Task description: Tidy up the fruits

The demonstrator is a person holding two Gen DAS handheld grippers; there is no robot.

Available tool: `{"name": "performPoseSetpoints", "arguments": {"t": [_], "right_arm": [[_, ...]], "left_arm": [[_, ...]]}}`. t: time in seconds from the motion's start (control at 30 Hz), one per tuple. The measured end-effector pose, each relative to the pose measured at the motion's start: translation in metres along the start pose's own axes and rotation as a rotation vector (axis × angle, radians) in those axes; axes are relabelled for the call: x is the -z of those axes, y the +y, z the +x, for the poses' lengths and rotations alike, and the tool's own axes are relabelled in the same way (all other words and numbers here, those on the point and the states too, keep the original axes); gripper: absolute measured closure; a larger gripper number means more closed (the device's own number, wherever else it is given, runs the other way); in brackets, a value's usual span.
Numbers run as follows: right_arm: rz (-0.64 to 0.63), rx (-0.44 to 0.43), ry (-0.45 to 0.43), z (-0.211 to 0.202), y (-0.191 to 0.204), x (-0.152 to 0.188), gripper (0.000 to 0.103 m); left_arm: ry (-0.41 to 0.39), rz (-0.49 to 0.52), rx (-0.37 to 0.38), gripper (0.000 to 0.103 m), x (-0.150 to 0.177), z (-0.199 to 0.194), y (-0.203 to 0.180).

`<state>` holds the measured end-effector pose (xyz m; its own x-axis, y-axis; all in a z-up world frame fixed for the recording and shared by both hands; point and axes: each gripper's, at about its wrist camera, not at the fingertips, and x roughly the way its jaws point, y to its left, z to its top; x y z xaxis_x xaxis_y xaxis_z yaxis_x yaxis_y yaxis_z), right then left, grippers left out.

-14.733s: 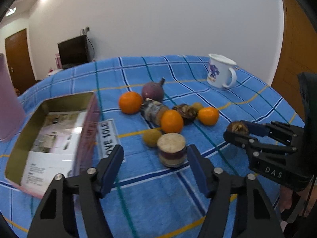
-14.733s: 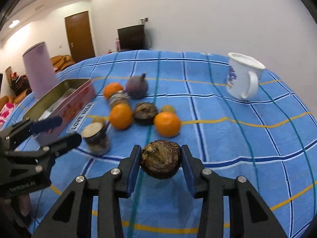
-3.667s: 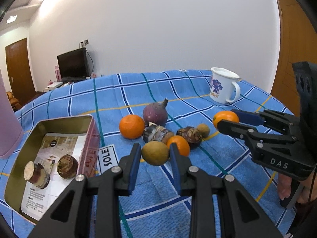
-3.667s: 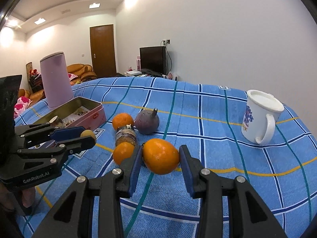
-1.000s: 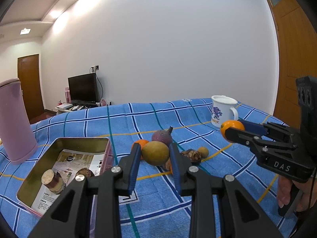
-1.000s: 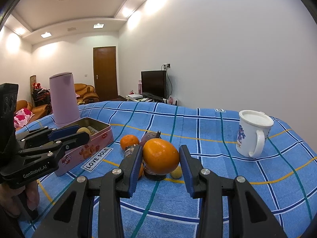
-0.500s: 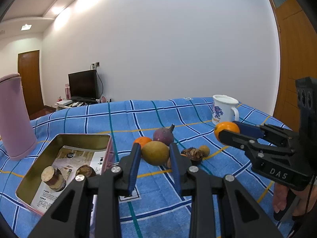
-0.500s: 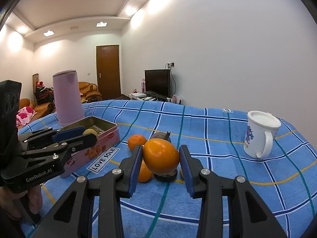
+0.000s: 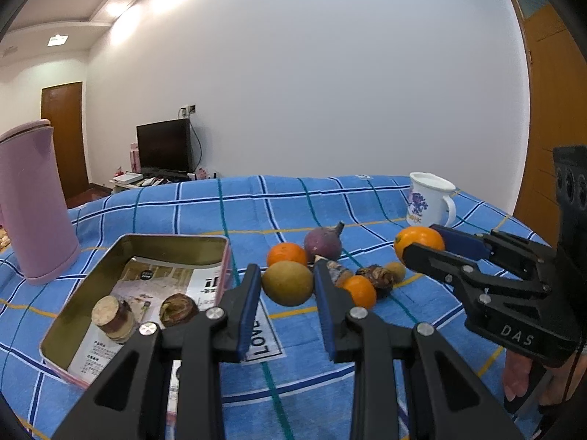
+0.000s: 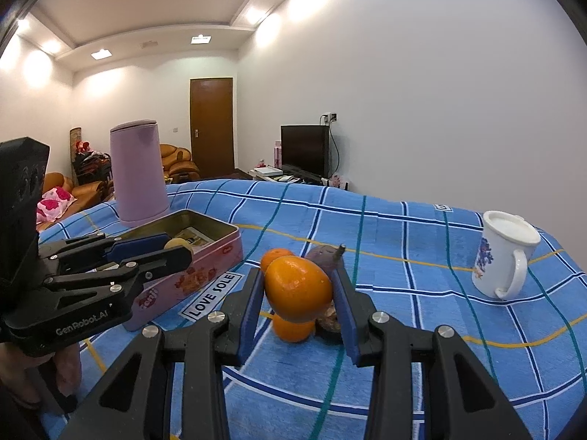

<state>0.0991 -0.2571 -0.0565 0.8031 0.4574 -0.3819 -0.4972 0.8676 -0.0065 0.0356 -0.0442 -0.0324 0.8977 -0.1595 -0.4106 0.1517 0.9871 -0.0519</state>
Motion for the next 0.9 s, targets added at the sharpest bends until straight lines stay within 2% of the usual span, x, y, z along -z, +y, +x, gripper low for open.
{"name": "performPoseSetpoints", "arguments": {"t": [0.9], "right_arm": [[-0.095,-0.120,0.025,0.035,0.066,-0.021,0.063]], "left_arm": [[0.061,-0.078,-0.092,0.072,0.009,-0.010,0.063]]}}
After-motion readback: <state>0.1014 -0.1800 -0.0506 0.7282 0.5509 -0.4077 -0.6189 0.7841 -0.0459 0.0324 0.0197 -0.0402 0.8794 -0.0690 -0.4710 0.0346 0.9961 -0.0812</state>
